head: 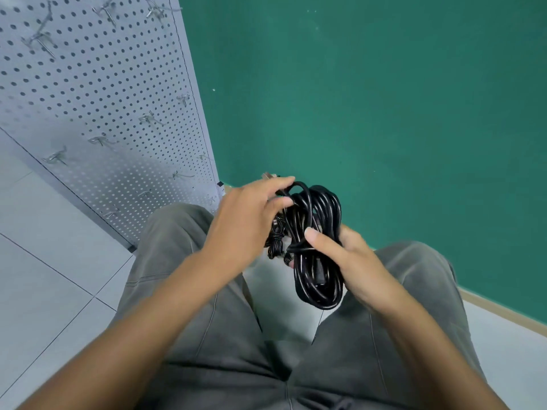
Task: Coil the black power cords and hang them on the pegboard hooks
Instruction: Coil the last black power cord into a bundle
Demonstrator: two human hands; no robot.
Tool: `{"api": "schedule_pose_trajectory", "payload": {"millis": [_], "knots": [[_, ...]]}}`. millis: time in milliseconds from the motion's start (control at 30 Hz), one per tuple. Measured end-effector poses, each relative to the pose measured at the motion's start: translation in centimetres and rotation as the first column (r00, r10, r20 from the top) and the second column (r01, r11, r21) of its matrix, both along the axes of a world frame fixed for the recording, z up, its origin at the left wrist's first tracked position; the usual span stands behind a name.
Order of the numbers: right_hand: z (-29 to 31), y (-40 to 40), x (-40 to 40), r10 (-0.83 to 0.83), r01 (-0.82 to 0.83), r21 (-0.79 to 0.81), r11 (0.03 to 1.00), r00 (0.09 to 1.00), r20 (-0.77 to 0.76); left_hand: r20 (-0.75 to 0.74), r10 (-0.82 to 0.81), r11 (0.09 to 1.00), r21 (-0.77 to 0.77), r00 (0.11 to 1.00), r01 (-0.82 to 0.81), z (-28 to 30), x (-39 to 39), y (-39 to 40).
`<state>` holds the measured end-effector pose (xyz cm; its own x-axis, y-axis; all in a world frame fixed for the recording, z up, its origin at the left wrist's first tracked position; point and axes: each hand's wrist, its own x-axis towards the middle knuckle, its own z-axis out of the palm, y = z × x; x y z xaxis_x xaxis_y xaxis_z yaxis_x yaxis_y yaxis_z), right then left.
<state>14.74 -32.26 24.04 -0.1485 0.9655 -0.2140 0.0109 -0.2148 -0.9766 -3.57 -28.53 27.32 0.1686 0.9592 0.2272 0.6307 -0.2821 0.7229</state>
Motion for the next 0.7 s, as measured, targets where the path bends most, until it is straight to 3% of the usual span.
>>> {"api": "schedule_pose_trajectory", "payload": {"millis": [133,267,467,700], "knots": [[0.2,2.2,1.1,0.082,-0.093,-0.095,0.991,0.991,-0.109,0.056,0.04,0.999,0.001,0.998,-0.04,0.2,-0.5,2.0],[0.4,4.0,2.2,0.155,-0.169,-0.124,0.978,0.981,-0.114,0.1,0.05,0.999,-0.024,0.994,-0.048,-0.2,-0.1,3.3],[0.2,6.6,2.3,0.168,-0.161,-0.105,0.981,0.984,0.063,-0.02,-0.049,0.998,0.043,0.999,0.05,-1.4,1.0,5.8],[-2.7,10.8,3.0,-0.116,0.122,-0.052,0.991,0.986,0.12,-0.228,-0.132,0.981,0.107,0.965,0.16,-2.9,1.9,9.1]]}}
